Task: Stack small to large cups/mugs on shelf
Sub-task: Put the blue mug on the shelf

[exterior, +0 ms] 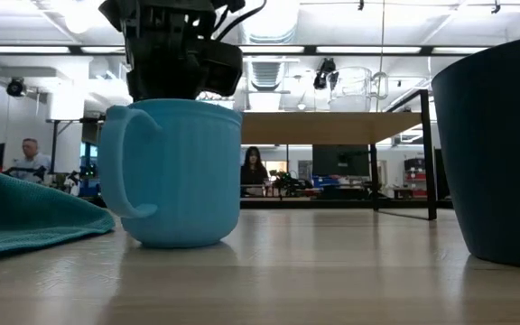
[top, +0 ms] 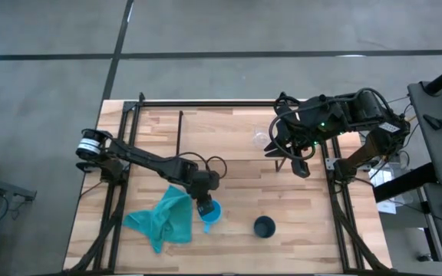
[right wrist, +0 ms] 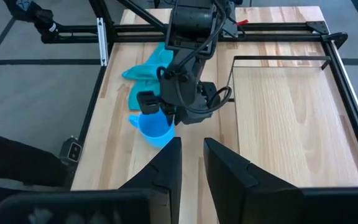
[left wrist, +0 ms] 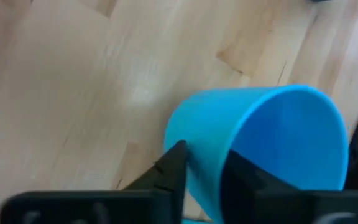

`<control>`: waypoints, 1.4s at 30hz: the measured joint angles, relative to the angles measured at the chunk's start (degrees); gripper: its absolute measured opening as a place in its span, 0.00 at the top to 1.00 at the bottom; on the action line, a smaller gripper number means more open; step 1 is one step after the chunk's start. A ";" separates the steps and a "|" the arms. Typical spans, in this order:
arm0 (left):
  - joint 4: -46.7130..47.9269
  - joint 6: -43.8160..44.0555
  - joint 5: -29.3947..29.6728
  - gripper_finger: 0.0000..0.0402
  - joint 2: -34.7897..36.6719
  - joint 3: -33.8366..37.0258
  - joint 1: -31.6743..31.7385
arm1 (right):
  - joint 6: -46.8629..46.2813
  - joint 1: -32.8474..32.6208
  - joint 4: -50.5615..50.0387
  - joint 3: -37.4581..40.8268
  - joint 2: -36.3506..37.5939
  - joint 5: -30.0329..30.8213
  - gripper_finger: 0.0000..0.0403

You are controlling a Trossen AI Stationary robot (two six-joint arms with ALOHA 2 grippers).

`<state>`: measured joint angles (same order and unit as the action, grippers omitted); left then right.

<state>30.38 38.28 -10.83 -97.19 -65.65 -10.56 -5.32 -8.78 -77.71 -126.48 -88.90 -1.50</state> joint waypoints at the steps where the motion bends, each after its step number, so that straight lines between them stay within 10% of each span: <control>1: 0.23 0.01 0.03 0.91 0.13 -0.14 0.02 | 0.00 0.00 0.00 0.00 0.00 0.02 0.84; 12: 3.97 -1.66 -2.05 0.99 6.66 -11.54 1.34 | 0.00 0.00 -0.01 0.00 0.00 0.00 0.84; 27: 32.02 -17.43 10.99 1.00 4.26 -35.76 16.66 | -0.27 0.02 0.19 0.00 0.00 0.00 0.84; 42: 28.59 -25.61 12.04 1.00 -3.26 -45.88 25.51 | -0.62 0.02 0.32 0.00 0.00 0.00 0.84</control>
<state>58.97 12.67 1.21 -100.46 -111.53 14.94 -5.95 -8.75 -77.39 -126.48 -88.90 -1.50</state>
